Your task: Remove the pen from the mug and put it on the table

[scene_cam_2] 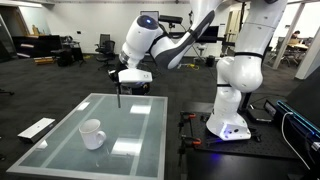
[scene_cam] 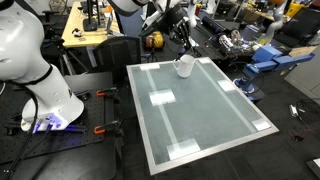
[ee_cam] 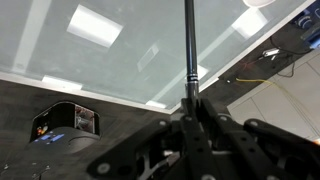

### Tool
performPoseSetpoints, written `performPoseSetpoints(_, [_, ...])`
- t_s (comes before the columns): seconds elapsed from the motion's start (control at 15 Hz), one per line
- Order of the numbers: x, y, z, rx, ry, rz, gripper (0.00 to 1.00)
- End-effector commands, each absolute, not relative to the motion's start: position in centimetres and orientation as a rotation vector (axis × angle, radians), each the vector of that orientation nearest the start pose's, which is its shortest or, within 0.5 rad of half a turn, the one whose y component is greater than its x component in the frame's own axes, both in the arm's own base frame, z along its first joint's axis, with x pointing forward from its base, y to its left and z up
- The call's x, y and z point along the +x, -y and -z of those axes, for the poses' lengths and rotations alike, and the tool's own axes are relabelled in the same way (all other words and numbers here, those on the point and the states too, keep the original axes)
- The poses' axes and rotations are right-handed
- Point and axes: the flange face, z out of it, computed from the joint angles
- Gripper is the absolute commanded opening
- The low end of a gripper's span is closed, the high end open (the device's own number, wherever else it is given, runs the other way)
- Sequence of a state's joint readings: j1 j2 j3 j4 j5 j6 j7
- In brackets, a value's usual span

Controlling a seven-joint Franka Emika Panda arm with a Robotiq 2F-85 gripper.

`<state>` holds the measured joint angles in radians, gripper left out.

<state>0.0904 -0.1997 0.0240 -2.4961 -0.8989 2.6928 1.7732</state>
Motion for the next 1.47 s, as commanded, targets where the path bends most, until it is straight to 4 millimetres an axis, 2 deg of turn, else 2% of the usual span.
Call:
performPoseSetpoints(0.0, [45.9,-6.4,-39.5,-2.742,-1.227,0.890,0.03])
performPoseSetpoints(0.4, [46.2,-4.8,-38.5,-2.820,-1.158,0.615,0.03])
performPoseSetpoints(0.73, [46.7,-3.5,-37.3,-2.810,-1.148,0.517,0.03])
performPoseSetpoints(1.07, [47.3,-2.7,-34.6,-2.797,-1.215,0.456,0.03])
performPoseSetpoints(1.4, [47.8,-2.5,-30.8,-2.774,-1.277,0.328,0.03])
